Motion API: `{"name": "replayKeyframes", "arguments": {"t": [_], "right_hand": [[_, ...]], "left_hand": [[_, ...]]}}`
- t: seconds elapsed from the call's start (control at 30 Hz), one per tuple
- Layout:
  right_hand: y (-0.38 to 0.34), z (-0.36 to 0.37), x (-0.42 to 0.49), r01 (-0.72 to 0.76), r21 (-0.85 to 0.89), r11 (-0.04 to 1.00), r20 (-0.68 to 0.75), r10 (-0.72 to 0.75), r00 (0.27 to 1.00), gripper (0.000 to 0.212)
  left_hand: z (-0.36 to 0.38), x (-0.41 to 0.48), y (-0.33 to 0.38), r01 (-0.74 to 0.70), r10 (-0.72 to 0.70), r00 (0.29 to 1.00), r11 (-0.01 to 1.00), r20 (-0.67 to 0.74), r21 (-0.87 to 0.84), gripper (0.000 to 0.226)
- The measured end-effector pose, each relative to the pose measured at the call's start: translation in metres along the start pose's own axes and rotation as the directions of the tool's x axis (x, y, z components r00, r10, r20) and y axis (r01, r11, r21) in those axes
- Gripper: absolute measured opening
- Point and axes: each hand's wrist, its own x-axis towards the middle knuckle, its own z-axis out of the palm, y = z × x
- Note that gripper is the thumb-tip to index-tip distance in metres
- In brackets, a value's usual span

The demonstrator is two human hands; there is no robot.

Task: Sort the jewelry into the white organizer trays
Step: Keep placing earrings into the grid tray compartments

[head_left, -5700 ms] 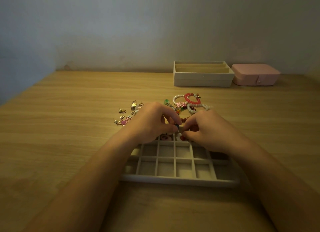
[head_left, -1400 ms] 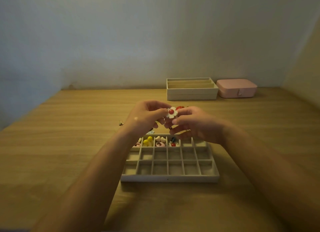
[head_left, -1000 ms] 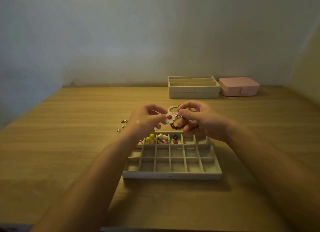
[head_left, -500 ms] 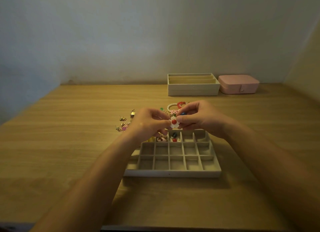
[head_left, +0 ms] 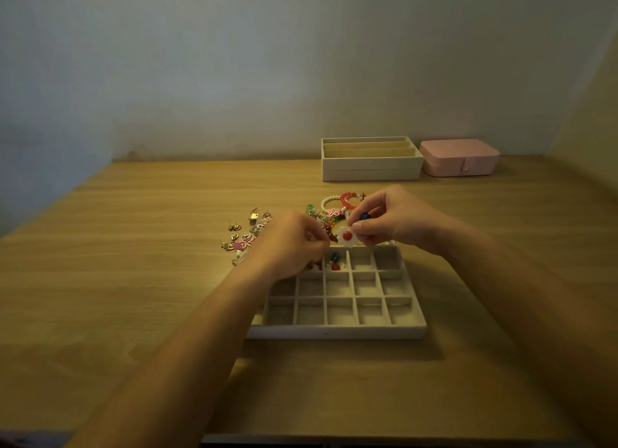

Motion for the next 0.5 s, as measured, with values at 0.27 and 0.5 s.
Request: {"name": "replayKeyframes", "arguments": {"t": [0.27, 0.5], "right_hand": [[0.007, -0.005, -0.004, -0.003, 0.04, 0.999, -0.02, 0.004, 1.0, 0.01], [0.011, -0.005, -0.005, -0.002, 0.05, 0.999, -0.005, 0.002, 1.0, 0.009]], "left_hand": [[0.013, 0.001, 0.012, -0.012, 0.028, 0.998, 0.96, -0.051, 0.28, 0.023], [0.019, 0.001, 0.018, -0.037, 0.078, 0.994, 0.891, -0.073, 0.453, 0.027]]}}
